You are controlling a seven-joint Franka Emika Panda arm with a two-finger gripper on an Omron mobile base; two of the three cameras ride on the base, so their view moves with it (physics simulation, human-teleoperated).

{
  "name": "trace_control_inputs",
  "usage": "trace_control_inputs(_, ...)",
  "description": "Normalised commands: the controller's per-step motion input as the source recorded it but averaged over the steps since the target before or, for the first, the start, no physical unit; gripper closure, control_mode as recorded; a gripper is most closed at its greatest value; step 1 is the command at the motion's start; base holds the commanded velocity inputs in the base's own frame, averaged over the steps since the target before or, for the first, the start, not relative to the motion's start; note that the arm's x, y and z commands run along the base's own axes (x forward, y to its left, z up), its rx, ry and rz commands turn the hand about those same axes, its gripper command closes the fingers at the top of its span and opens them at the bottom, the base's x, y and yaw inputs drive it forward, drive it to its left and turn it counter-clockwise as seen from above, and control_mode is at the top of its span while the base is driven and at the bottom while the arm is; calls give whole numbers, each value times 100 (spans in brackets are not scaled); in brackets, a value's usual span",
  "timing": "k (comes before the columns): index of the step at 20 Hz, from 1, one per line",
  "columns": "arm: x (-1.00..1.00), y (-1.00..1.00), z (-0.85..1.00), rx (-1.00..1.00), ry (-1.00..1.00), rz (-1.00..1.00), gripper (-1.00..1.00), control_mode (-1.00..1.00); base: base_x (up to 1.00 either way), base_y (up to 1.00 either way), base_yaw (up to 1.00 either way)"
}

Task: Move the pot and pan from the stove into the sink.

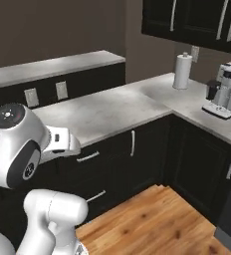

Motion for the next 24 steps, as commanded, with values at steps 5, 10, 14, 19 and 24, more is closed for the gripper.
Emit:
trace_control_inputs(5, 0, 0, 0, 0, 0, 0, -100, 100, 1, -35, -44)
trace_control_inputs(10, 0, 0, 0, 0, 0, 0, -100, 100, 1, -38, -43)
trace_control_inputs(14, 0, 0, 0, 0, 0, 0, -100, 100, 3, -49, -40)
trace_control_inputs(19, 0, 0, 0, 0, 0, 0, -100, 100, 3, -59, -37)
trace_control_inputs(24, 0, 0, 0, 0, 0, 0, -100, 100, 2, -68, -34)
